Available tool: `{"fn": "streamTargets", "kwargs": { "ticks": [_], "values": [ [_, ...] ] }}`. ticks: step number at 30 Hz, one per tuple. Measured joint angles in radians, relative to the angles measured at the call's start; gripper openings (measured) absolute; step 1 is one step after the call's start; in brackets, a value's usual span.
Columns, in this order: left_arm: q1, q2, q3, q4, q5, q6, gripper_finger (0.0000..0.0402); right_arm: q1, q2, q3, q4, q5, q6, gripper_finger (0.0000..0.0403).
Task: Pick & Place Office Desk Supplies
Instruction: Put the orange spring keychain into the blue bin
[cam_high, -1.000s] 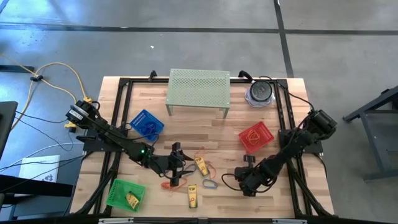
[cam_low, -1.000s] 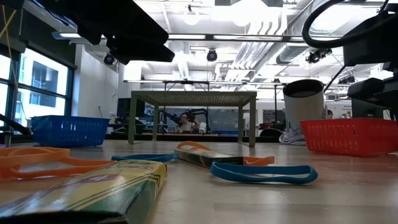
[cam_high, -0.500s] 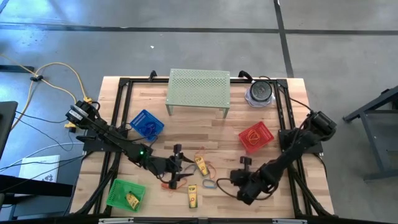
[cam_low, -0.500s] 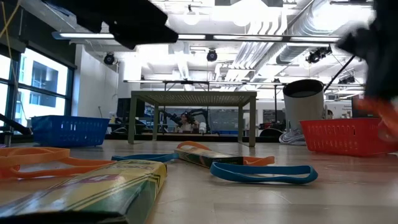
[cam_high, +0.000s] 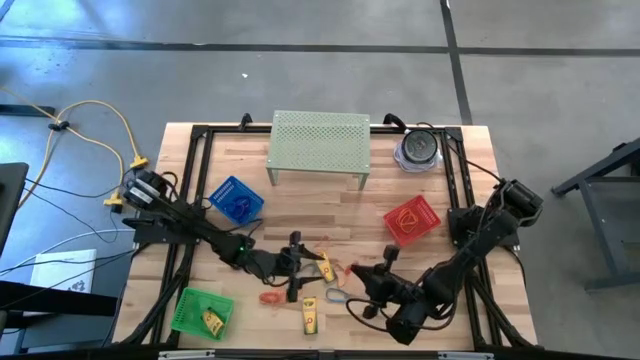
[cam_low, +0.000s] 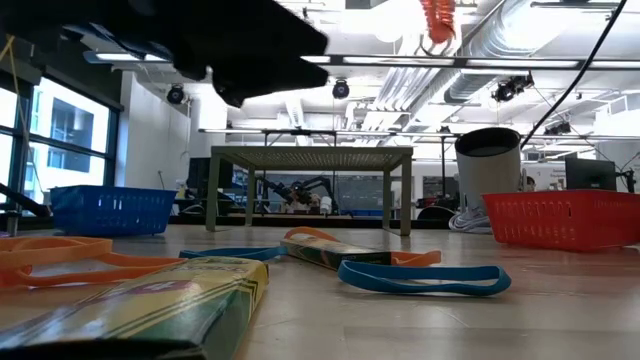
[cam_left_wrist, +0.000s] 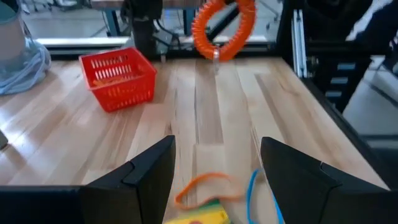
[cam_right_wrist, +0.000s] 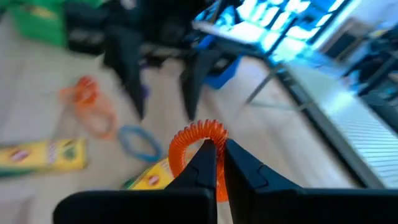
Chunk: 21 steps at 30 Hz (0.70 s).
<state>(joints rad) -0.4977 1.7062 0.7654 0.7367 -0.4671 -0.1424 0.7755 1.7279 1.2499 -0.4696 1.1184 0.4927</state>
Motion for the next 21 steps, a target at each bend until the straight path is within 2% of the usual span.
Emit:
{"fn": "streamTargets", "kwargs": {
  "ticks": [6, 15, 21],
  "values": [
    [0.021, 0.048, 0.0, 0.138, -0.02, 0.011, 0.023, -0.031, 0.0, 0.0, 0.022, 0.089, 0.0, 0.0004],
    [0.057, 0.058, 0.0, 0.246, -0.029, -0.031, 0.023, -0.102, 0.034, 0.001, 0.11, 0.071, -0.026, 0.0004],
    [0.077, 0.058, 0.0, 0.248, -0.029, -0.052, 0.023, -0.123, 0.069, 0.0, 0.204, 0.083, -0.133, 0.0004]
  ]
}}
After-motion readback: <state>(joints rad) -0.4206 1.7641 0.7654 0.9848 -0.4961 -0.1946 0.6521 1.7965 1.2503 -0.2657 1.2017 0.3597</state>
